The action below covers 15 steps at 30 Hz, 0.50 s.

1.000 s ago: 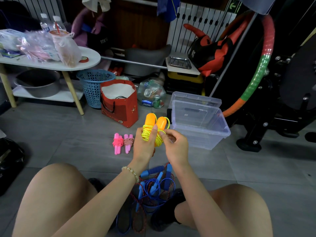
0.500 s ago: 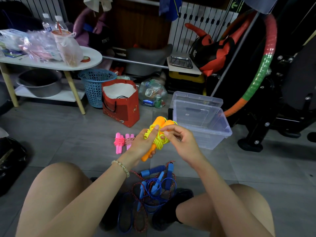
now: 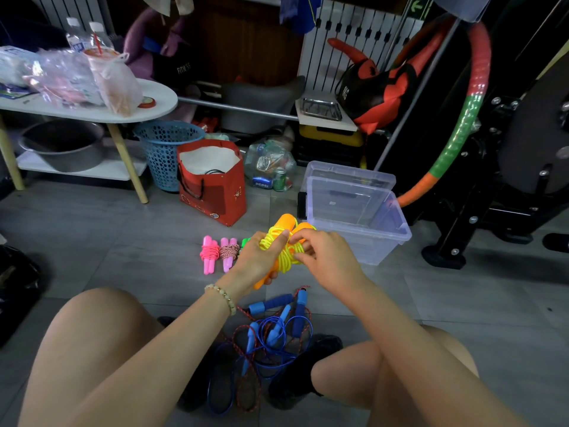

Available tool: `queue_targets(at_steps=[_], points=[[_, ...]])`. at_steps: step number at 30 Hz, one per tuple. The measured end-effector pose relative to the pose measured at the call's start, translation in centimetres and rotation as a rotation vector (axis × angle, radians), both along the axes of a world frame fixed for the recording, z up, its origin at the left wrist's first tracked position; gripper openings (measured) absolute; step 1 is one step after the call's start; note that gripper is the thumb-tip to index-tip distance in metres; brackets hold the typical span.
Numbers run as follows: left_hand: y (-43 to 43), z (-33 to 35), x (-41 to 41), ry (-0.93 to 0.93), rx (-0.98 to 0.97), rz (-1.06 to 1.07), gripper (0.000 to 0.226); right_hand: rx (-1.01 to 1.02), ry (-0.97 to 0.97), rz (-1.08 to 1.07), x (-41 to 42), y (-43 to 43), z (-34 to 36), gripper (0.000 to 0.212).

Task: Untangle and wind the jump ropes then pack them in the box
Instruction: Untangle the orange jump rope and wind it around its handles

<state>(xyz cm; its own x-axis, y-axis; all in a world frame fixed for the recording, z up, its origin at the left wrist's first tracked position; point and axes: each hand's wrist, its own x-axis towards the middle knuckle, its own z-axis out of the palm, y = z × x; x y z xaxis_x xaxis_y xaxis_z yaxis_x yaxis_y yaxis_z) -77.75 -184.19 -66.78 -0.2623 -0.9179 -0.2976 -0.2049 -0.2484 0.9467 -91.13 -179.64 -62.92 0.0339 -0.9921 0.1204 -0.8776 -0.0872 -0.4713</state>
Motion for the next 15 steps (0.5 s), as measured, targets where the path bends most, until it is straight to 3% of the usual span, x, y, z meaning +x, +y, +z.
queue_targets(at_steps=[4, 11, 15], points=[[0.4, -0.2, 0.0, -0.060, -0.046, -0.007, 0.043, 0.045, 0.122, 0.057, -0.1, 0.0, -0.1, 0.013], [0.0, 0.1, -0.2, -0.042, -0.072, -0.057, 0.033, 0.098, 0.006, 0.129, -1.8, -0.4, 0.7, 0.019], [-0.7, -0.2, 0.4, 0.020, 0.013, 0.012, 0.045, 0.079, 0.029, 0.106, -3.0, -0.4, 1.3, 0.013]])
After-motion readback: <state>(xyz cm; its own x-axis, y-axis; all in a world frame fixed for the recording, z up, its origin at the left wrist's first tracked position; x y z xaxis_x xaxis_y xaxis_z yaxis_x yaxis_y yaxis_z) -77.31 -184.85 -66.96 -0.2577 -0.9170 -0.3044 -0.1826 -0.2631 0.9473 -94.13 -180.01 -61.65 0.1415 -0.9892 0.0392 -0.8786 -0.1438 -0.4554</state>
